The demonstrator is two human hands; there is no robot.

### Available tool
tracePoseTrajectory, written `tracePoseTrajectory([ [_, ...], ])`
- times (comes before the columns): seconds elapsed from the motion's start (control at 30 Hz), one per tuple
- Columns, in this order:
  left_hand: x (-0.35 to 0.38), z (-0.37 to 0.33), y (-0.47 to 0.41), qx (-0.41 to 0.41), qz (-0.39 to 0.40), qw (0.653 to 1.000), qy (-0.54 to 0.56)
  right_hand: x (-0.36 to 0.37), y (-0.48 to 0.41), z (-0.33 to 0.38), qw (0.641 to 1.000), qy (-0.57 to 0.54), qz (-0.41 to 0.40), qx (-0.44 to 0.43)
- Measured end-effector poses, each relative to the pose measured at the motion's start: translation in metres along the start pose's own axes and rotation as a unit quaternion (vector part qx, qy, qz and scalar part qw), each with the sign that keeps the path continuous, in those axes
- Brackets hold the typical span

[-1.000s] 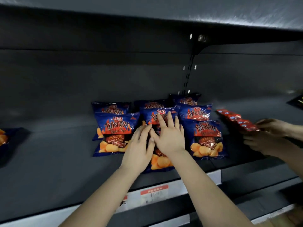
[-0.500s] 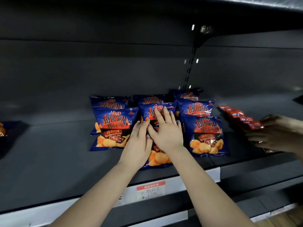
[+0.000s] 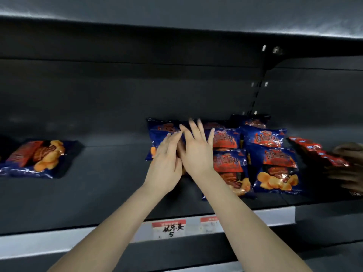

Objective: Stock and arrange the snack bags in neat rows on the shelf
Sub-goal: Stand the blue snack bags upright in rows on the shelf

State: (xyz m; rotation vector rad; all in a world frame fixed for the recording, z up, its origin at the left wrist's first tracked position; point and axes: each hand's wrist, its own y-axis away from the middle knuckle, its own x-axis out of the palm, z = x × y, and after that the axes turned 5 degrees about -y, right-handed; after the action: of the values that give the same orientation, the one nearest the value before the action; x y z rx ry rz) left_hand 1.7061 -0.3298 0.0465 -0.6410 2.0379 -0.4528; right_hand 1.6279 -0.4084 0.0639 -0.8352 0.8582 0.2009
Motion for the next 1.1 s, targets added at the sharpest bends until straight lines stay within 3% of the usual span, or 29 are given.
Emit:
tracePoseTrajectory([
  [0.27,-0.109,0.105,0.054,-0.107,-0.069,0.978,-0.167,0.081,0.0,0.126,0.993,-0.062,0.055,-0.087],
  [0.57,-0.215,0.201,0.118,-0.208,-0.093,0.943,-0.242,0.158,0.007,0.254,0.972,-0.141,0.106,-0.155],
  [0.87,-0.262,0.256,0.151,-0.27,-0.071,0.923,-0.266,0.208,0.003,0.31,0.966,-0.077,0.194,-0.154],
  [1.1,-0.272,0.284,0.153,-0.251,-0.045,0.93,-0.265,0.237,-0.02,0.314,0.953,-0.015,0.285,-0.098],
])
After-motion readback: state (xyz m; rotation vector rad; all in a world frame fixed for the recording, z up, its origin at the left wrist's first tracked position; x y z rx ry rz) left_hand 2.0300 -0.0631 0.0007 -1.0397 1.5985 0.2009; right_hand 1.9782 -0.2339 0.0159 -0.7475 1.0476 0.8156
